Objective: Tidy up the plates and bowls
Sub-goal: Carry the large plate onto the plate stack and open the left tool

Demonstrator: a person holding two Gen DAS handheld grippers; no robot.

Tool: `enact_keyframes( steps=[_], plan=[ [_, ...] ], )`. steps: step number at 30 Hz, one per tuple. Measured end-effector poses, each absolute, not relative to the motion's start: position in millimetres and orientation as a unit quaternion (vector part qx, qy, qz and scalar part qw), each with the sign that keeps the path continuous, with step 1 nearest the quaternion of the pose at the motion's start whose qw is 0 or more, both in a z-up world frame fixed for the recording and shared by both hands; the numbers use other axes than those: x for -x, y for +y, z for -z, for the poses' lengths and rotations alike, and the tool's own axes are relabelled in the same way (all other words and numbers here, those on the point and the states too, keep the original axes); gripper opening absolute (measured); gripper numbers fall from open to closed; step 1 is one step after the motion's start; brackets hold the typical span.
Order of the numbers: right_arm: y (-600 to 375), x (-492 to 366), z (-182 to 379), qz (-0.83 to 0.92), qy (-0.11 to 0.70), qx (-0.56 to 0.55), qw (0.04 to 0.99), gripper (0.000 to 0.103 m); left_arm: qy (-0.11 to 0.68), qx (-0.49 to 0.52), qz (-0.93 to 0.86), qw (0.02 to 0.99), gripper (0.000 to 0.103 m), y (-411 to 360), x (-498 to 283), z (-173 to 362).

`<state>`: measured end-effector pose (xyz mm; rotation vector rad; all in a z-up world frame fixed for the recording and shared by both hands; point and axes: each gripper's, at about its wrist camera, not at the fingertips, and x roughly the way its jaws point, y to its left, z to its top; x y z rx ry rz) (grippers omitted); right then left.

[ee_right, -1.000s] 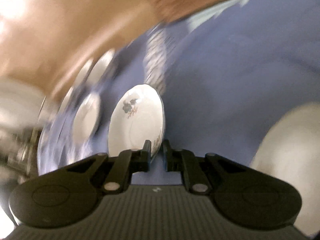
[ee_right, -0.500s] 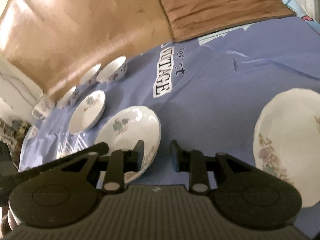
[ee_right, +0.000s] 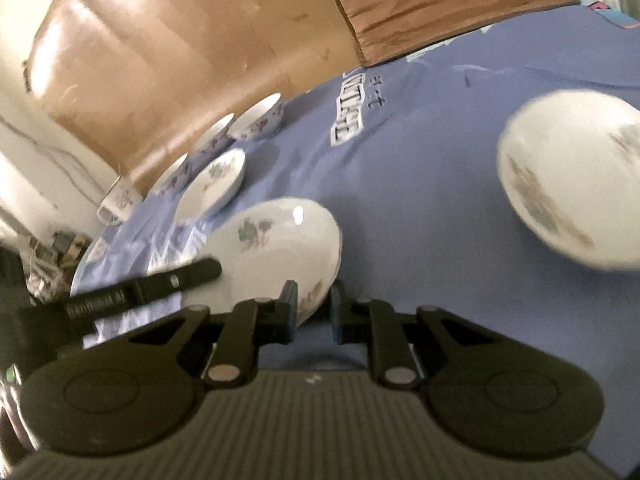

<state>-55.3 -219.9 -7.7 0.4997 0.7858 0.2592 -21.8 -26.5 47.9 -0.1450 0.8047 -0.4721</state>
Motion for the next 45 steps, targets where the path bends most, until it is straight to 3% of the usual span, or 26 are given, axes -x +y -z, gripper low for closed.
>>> enact_keyframes(
  steps=[10,20,23,26,28,35,39,45],
  plan=[
    [-280.0,110.1,-13.1,-0.011,0.282,-0.242,0.928,0.020,0.358,0.008,0.317,0.878,0.011,-127.6,12.8,-61.0],
    [-323.8,99.1,-7.7,0.059,0.262,-0.233,0.935,0.020,0.381,-0.012,0.326,0.865,0.015,-192.1,-11.9,-46.1],
    [-327.7,95.0,-3.5,0.068,0.256,-0.224,0.938,0.027,0.388,-0.023,0.314,0.866,0.018,-199.3,-13.6,-40.5],
    [-336.7,103.3,-4.6,0.083,0.234,-0.213,0.945,0.049,0.380,-0.026,0.308,0.872,0.024,-198.3,-10.4,-42.1],
    [-340.7,108.1,-6.2,0.101,0.223,-0.205,0.948,0.052,0.372,-0.029,0.304,0.876,0.027,-195.0,-8.1,-45.4],
    [-362.6,118.1,11.0,0.051,0.263,-0.300,0.916,0.051,0.400,-0.010,0.324,0.858,0.028,-187.1,-8.2,-45.4],
    [-368.9,111.8,20.3,0.007,0.272,-0.359,0.893,0.027,0.417,-0.006,0.340,0.843,0.027,-195.2,-12.0,-37.9],
    [-359.0,98.3,12.8,0.023,0.272,-0.329,0.904,0.025,0.423,0.003,0.333,0.843,0.027,-201.4,-24.2,-32.2]
  ],
)
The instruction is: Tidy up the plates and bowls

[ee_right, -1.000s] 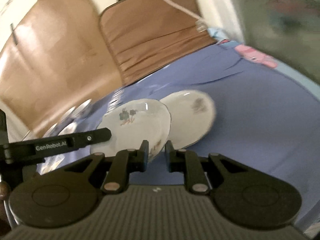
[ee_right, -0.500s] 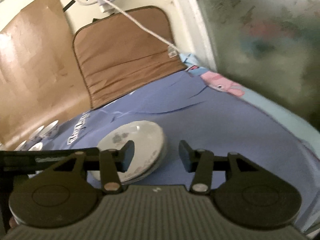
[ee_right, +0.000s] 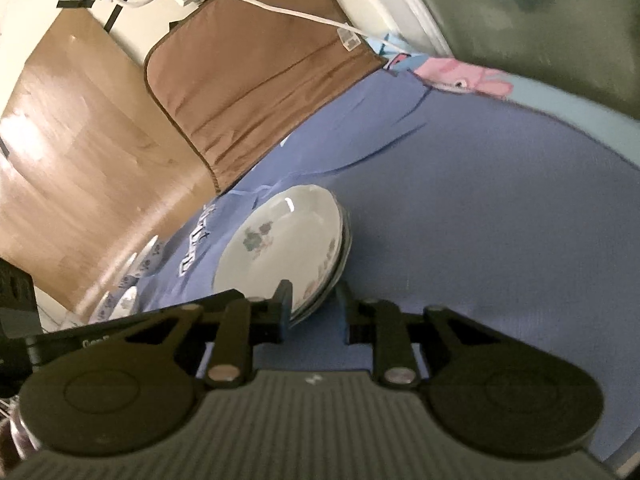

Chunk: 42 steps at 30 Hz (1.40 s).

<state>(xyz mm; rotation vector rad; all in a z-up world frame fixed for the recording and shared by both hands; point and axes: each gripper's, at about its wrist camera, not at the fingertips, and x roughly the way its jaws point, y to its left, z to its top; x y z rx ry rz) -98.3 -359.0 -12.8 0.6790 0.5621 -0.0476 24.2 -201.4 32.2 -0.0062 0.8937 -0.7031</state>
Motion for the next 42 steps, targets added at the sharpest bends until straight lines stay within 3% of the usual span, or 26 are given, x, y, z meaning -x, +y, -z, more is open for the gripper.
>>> enact_keyframes(
  steps=[11,13,14,15,22,33,42],
  plan=[
    [-361.9,38.4,6.1,0.058,0.270,-0.276,0.921,0.028,0.416,0.020,0.283,0.864,0.027,-207.0,-68.4,-39.8],
    [-361.4,39.8,2.3,0.076,0.264,-0.272,0.922,0.031,0.386,0.023,0.285,0.877,0.029,-190.7,-60.2,-52.3],
    [-362.7,45.5,0.8,0.087,0.251,-0.275,0.924,0.040,0.373,0.024,0.286,0.882,0.029,-181.0,-56.2,-57.5],
    [-363.1,51.8,-1.8,0.100,0.239,-0.277,0.925,0.041,0.361,0.026,0.285,0.888,0.029,-168.7,-52.4,-62.0],
    [-331.2,73.7,-24.8,0.036,0.206,-0.269,0.940,0.041,0.325,0.048,0.210,0.921,0.030,-55.1,-30.1,-55.7],
    [-202.5,6.6,-9.4,-0.110,0.320,-0.213,0.917,0.041,0.301,0.145,0.004,0.943,0.031,120.0,-24.5,-27.0],
    [-142.7,-59.6,-13.5,-0.142,0.364,-0.210,0.896,0.041,0.296,0.214,0.007,0.931,0.034,150.2,-37.7,-14.0]
  ],
)
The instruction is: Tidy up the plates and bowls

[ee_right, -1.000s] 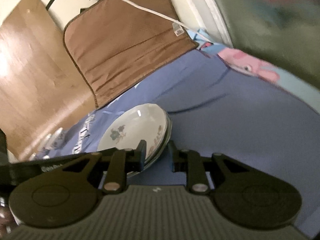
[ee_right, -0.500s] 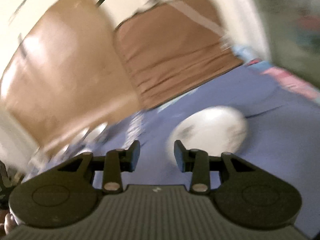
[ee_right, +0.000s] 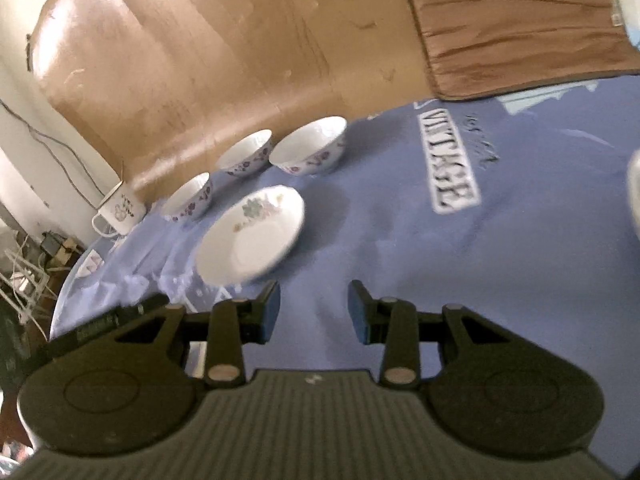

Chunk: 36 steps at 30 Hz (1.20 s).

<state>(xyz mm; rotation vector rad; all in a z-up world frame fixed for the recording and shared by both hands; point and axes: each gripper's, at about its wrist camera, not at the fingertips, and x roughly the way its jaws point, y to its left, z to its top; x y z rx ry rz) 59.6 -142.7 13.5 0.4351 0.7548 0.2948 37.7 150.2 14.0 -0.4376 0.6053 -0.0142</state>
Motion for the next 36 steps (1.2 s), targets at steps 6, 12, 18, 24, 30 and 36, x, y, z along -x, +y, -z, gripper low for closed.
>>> enact_keyframes(
  steps=[6,12,18,24,30,36],
  plan=[
    [-125.5,-104.9,-12.6,-0.133,0.380,-0.223,0.888,0.041,0.293,0.215,0.013,0.932,0.035,150.1,-26.7,-10.5],
    [-107.4,-123.6,3.4,-0.122,0.423,-0.215,0.872,0.013,0.295,0.218,0.019,0.930,0.035,150.1,-27.6,-10.4],
    [-123.2,-79.7,-1.7,-0.152,0.432,-0.247,0.854,0.013,0.302,0.235,0.080,0.920,0.037,149.3,-27.2,-11.3],
    [-146.8,-15.9,-9.7,-0.179,0.418,-0.229,0.861,0.015,0.332,0.196,0.164,0.908,0.037,116.1,-20.1,-16.4],
    [-156.4,2.5,-8.0,-0.172,0.397,-0.221,0.874,0.026,0.362,0.163,0.170,0.902,0.036,86.7,-11.9,-20.2],
    [-158.8,-2.9,2.4,-0.188,0.399,-0.243,0.864,0.026,0.373,0.149,0.162,0.901,0.019,72.0,-3.7,-20.4]
  ],
)
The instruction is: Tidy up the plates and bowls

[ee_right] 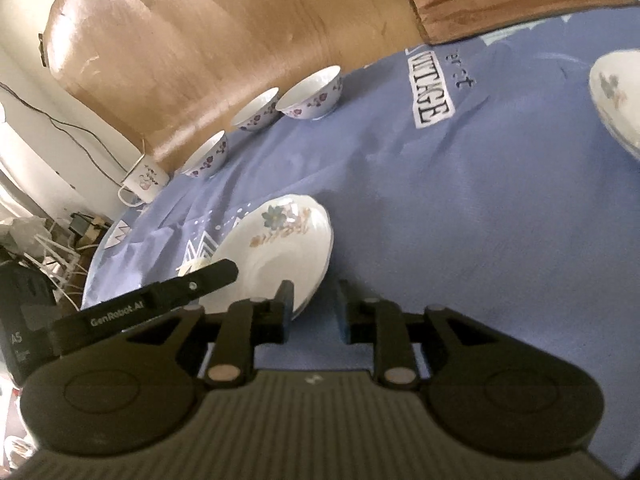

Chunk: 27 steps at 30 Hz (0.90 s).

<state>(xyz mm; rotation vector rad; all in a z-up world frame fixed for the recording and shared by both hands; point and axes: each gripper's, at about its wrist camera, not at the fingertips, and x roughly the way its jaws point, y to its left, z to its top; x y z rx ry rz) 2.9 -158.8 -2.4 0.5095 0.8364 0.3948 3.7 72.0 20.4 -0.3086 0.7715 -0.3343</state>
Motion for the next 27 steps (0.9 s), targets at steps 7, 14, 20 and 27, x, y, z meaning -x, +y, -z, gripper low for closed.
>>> enact_keyframes(
  steps=[7,14,20,27],
  plan=[
    [-170.9,7.8,6.3,-0.199,0.396,-0.261,0.858,0.026,0.375,0.107,0.166,0.906,0.020,43.6,8.7,-25.1],
    [-194.9,30.3,5.7,-0.172,0.369,-0.240,0.881,0.025,0.385,0.079,0.202,0.897,0.021,3.8,10.5,-25.8],
    [-233.0,65.4,10.6,-0.145,0.344,-0.240,0.896,0.025,0.391,0.034,0.263,0.882,0.021,-40.8,19.5,-28.0],
    [-255.5,96.6,10.6,-0.119,0.314,-0.227,0.914,0.025,0.383,0.010,0.302,0.873,0.021,-76.8,21.5,-38.9]
  ],
)
